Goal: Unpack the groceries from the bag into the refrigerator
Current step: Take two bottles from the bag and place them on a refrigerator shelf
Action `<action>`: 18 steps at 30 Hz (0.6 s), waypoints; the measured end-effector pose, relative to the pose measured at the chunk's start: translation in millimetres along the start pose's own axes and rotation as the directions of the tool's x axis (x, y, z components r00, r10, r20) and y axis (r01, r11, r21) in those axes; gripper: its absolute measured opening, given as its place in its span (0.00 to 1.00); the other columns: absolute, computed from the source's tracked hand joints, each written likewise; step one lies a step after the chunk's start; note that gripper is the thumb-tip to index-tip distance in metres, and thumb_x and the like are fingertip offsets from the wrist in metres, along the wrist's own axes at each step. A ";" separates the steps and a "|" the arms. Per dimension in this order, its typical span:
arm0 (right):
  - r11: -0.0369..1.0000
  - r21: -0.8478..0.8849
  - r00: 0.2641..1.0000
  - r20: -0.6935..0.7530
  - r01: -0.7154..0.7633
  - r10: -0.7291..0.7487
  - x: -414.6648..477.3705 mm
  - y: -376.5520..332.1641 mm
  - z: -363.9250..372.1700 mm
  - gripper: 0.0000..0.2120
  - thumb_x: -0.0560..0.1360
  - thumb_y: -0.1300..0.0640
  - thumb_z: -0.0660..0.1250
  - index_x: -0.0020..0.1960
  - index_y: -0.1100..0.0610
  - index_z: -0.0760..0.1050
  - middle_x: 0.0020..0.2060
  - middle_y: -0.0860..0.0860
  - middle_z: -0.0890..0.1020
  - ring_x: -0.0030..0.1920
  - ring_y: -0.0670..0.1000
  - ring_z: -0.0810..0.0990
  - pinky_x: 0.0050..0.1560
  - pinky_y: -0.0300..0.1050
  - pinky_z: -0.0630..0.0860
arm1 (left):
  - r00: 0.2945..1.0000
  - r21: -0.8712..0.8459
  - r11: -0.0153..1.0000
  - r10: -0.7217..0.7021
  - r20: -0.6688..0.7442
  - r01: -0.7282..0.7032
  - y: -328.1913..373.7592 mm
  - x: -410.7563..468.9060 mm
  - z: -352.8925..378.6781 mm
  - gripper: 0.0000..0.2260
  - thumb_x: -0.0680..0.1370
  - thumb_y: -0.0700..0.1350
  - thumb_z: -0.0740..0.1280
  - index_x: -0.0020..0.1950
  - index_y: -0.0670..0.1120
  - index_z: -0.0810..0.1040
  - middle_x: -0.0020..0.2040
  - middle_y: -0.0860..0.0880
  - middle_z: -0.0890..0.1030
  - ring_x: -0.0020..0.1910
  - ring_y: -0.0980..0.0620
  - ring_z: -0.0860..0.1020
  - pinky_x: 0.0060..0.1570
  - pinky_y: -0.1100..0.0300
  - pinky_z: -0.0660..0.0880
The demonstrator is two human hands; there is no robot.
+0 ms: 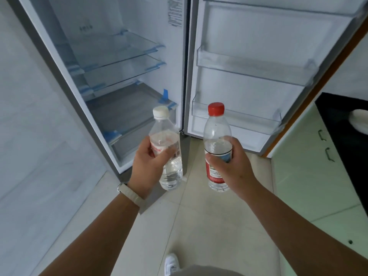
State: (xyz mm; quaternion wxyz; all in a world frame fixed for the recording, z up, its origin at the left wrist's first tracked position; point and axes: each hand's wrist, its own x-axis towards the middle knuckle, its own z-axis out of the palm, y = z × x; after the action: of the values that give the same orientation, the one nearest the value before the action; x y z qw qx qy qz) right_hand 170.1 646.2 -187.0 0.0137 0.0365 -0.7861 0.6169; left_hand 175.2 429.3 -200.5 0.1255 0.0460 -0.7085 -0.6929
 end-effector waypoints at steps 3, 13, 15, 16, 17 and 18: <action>1.000 0.001 1.000 0.022 0.008 -0.008 25.2 -5.2 18.9 0.18 0.72 0.57 0.75 0.55 0.44 0.71 0.46 0.46 0.82 0.46 0.44 0.83 0.42 0.36 0.79 | 1.000 -0.010 1.000 0.013 -0.008 -0.013 0.4 27.0 -16.5 0.18 0.71 0.46 0.76 0.59 0.44 0.78 0.50 0.48 0.84 0.49 0.48 0.83 0.50 0.53 0.80; 0.999 0.018 0.996 0.081 0.040 -0.042 104.7 -12.5 54.0 0.17 0.71 0.56 0.76 0.54 0.46 0.72 0.46 0.47 0.82 0.45 0.44 0.83 0.40 0.34 0.77 | 0.993 0.043 0.999 0.009 -0.114 -0.004 -4.0 93.7 -38.1 0.15 0.73 0.41 0.75 0.58 0.44 0.78 0.48 0.50 0.84 0.47 0.52 0.83 0.49 0.57 0.79; 0.998 0.039 0.995 0.092 0.043 -0.047 125.6 -10.5 59.3 0.18 0.70 0.55 0.76 0.54 0.46 0.73 0.46 0.46 0.82 0.45 0.43 0.83 0.39 0.32 0.77 | 0.991 0.061 0.998 0.013 -0.137 -0.005 -4.8 108.4 -38.2 0.16 0.73 0.43 0.76 0.58 0.44 0.78 0.48 0.50 0.84 0.47 0.52 0.83 0.49 0.57 0.79; 0.998 0.053 0.994 0.099 0.039 -0.044 137.6 -9.0 62.4 0.18 0.70 0.56 0.77 0.55 0.46 0.73 0.46 0.45 0.82 0.45 0.42 0.83 0.39 0.33 0.77 | 0.989 0.076 0.997 0.018 -0.149 -0.006 -5.2 116.6 -38.4 0.16 0.73 0.43 0.76 0.58 0.44 0.78 0.48 0.50 0.84 0.47 0.52 0.83 0.48 0.57 0.79; 0.997 0.069 0.993 0.109 0.033 -0.041 150.3 -7.6 65.9 0.18 0.71 0.56 0.76 0.55 0.46 0.73 0.46 0.45 0.82 0.45 0.42 0.83 0.39 0.34 0.78 | 0.986 0.090 0.996 0.022 -0.166 -0.007 -5.4 125.1 -38.5 0.16 0.73 0.42 0.76 0.58 0.44 0.78 0.48 0.50 0.84 0.47 0.52 0.83 0.48 0.57 0.79; 0.996 0.084 0.991 0.126 0.031 -0.042 163.9 -6.5 69.5 0.18 0.71 0.57 0.76 0.55 0.46 0.72 0.46 0.45 0.82 0.46 0.42 0.83 0.40 0.34 0.78 | 0.982 0.106 0.994 0.028 -0.187 -0.008 -5.4 134.2 -38.4 0.16 0.73 0.42 0.76 0.58 0.44 0.78 0.47 0.51 0.84 0.46 0.53 0.83 0.48 0.58 0.79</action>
State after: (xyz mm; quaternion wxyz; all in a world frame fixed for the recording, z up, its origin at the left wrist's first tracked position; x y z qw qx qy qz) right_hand 8.8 570.5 -186.4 -0.0266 0.0907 -0.7586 0.6447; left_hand 54.5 359.7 -190.3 0.1957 0.1113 -0.7292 -0.6462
